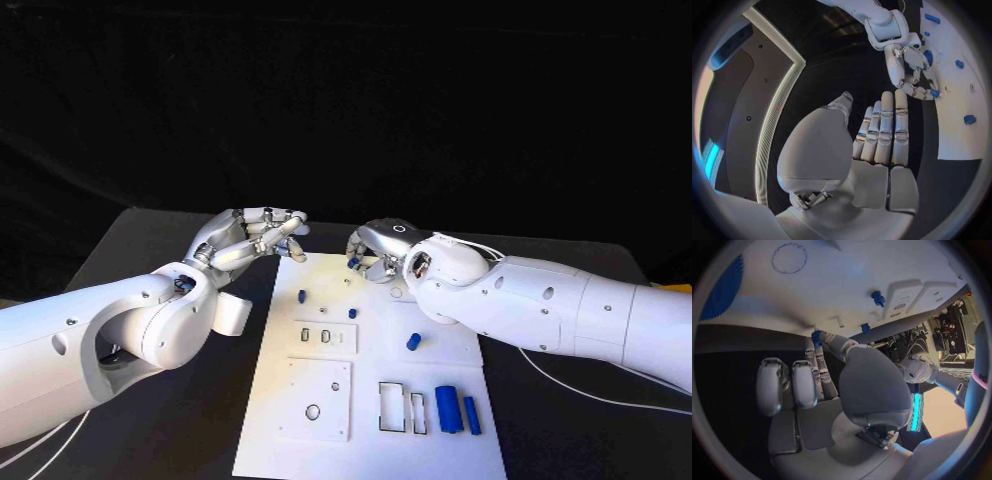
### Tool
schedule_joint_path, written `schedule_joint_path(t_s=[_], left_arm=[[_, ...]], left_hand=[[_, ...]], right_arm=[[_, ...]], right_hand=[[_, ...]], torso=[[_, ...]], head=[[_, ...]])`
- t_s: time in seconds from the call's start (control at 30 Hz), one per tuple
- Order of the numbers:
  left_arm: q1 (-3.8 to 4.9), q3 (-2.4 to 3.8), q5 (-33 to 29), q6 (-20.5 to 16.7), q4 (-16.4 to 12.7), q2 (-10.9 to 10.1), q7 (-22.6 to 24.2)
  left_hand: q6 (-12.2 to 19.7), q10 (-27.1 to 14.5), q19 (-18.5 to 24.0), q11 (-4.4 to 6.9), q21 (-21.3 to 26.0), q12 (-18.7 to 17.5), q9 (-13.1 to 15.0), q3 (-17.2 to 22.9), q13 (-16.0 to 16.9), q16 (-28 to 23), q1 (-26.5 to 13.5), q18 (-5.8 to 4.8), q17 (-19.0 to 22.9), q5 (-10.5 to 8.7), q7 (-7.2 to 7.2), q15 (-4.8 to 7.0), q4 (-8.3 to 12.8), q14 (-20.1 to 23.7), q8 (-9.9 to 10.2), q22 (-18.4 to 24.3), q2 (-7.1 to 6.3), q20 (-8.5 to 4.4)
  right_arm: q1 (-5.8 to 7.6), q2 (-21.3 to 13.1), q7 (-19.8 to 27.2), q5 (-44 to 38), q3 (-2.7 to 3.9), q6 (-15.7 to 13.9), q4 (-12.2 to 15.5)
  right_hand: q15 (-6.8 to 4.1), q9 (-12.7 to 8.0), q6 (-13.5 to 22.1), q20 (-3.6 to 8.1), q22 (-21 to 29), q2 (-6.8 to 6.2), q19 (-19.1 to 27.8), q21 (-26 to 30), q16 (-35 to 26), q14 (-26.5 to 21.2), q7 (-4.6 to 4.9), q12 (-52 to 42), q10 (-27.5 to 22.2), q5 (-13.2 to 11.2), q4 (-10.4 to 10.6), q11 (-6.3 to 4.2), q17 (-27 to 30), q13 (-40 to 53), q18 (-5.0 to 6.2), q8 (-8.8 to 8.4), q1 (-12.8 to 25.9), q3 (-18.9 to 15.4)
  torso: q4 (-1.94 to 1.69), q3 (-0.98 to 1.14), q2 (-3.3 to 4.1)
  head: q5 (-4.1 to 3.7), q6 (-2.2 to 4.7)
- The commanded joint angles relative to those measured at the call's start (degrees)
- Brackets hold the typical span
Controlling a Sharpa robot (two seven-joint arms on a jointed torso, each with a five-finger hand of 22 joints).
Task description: Assemble the parts on the task board
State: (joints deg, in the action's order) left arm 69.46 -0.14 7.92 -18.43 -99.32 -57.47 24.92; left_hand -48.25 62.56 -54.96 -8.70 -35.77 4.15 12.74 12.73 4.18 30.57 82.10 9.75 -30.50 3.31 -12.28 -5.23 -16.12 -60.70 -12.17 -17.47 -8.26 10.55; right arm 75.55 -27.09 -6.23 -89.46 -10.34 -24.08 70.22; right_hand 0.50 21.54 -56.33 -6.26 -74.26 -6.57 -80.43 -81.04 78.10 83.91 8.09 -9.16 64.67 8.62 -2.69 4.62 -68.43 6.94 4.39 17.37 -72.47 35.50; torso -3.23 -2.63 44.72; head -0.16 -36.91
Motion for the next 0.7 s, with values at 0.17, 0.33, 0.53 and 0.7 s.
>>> schedule_joint_path(t_s=[0.17,0.33,0.53,0.7], left_arm=[[0.24,0.05,-0.24,0.92,-0.15,0.14,0.23],[0.29,0.05,-0.24,0.89,-0.15,0.12,0.23],[0.33,0.05,-0.24,0.86,-0.05,0.10,0.22],[0.34,0.05,-0.24,0.85,0.13,0.07,0.22]], left_hand=[[0.39,-0.47,0.46,-0.11,-0.23,-0.23,-0.01,-0.26,0.08,0.15,-0.28,0.39,-0.07,-0.36,-0.06,0.07,0.03,0.46,0.16,-0.06,0.21,-0.15],[0.39,-0.47,0.46,-0.11,-0.23,-0.23,-0.01,-0.26,0.08,0.15,-0.28,0.39,-0.07,-0.36,-0.06,0.07,0.03,0.46,0.16,-0.06,0.21,-0.15],[0.39,-0.48,0.53,-0.12,-0.24,-0.23,-0.01,-0.28,0.08,0.14,-0.28,0.39,-0.10,-0.36,-0.06,0.06,0.04,0.54,0.17,-0.07,0.22,-0.14],[0.40,-0.49,0.57,-0.12,-0.25,-0.23,-0.01,-0.29,0.09,0.13,-0.28,0.39,-0.11,-0.35,-0.06,0.06,0.04,0.58,0.17,-0.08,0.23,-0.13]], right_arm=[[-0.19,0.64,0.03,-0.04,0.00,1.17,-0.84],[-0.28,0.77,-0.01,0.00,-0.01,2.01,-0.82],[-0.32,0.74,-0.57,0.03,-0.02,1.25,-1.10],[-0.33,0.06,-1.05,0.05,-0.03,-0.95,-0.55]], right_hand=[[-0.10,0.15,0.15,-0.17,0.07,-0.10,-0.17,-0.23,0.20,2.21,0.30,-0.02,-0.04,0.30,0.16,0.40,0.10,0.00,-1.01,0.11,0.76,0.10],[-0.08,0.18,0.25,-0.19,0.10,-0.20,-0.14,-0.20,0.20,2.20,0.32,0.04,-0.12,0.27,0.17,0.43,0.13,-0.02,-1.00,0.06,0.83,0.10],[1.24,-0.54,6.01,-1.06,5.12,-3.22,3.26,2.95,-1.84,0.99,2.02,1.93,-4.26,-1.84,1.41,1.77,3.87,-0.80,0.06,-3.49,3.31,-0.84],[1.83,-1.46,12.43,-1.99,14.65,-5.26,8.93,9.95,-6.76,-1.16,0.78,2.39,-12.22,-1.58,2.67,2.79,11.54,-2.24,2.02,-7.49,2.75,-6.89]], torso=[[-0.12,0.00,0.10],[-0.04,0.01,0.10],[0.13,0.04,0.00],[0.16,0.12,-0.04]], head=[[-0.02,-0.26],[0.21,-0.50],[0.28,-0.61],[0.19,-0.40]])
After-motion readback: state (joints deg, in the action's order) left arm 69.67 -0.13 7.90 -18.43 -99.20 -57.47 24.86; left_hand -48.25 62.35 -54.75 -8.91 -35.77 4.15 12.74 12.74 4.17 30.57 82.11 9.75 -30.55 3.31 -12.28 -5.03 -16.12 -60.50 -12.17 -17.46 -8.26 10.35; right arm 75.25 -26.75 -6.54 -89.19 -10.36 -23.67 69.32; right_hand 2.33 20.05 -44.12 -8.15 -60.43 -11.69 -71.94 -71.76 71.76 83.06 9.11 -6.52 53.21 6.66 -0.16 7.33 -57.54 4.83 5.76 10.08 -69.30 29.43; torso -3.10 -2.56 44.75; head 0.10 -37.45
